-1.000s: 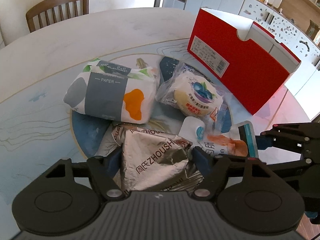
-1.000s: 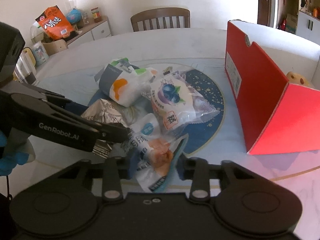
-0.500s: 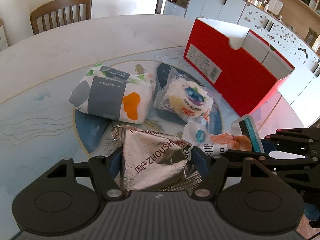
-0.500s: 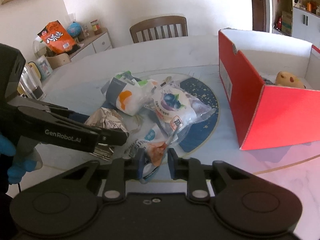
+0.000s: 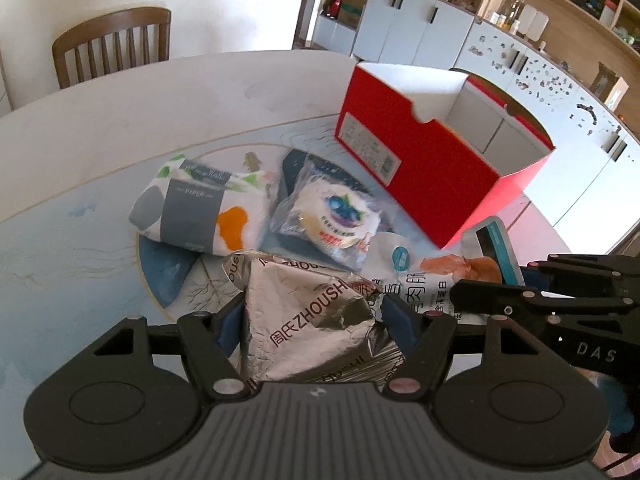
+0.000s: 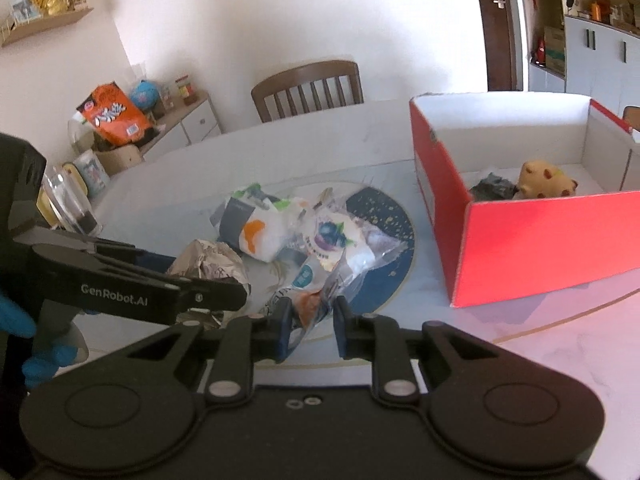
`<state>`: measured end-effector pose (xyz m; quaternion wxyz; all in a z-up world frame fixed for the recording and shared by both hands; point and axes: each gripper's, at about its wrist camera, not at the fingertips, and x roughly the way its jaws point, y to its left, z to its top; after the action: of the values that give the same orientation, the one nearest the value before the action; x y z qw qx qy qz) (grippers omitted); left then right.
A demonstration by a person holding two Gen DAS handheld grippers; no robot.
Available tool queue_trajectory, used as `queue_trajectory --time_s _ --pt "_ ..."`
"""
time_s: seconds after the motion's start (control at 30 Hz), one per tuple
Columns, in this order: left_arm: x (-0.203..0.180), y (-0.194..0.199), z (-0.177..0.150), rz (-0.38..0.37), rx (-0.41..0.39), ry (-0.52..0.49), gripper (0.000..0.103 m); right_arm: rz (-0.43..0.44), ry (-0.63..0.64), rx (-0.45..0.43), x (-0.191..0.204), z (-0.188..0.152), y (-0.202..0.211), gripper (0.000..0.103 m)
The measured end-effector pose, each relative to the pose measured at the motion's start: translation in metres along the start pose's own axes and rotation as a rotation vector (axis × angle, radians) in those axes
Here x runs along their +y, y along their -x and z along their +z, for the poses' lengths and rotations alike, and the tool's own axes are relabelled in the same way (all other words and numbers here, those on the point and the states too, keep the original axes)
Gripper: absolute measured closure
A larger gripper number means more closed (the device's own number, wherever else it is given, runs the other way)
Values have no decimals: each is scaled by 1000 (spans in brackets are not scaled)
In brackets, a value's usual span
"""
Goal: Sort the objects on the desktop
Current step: 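Carry the foil packet with the left tool while the right tool carries the white packet to the box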
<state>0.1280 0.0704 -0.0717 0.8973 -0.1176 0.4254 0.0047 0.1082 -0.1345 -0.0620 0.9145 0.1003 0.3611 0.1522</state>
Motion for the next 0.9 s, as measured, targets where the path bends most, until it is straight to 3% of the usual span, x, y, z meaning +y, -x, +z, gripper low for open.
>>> queue_trajectory --time_s 0.47,0.9 --pt "-31 32 16 -22 -50 -43 32 -16 -39 -76 -11 21 44 82" --pt "-73 51 42 -51 -121 -95 32 -38 -82 -142 -47 38 82 82"
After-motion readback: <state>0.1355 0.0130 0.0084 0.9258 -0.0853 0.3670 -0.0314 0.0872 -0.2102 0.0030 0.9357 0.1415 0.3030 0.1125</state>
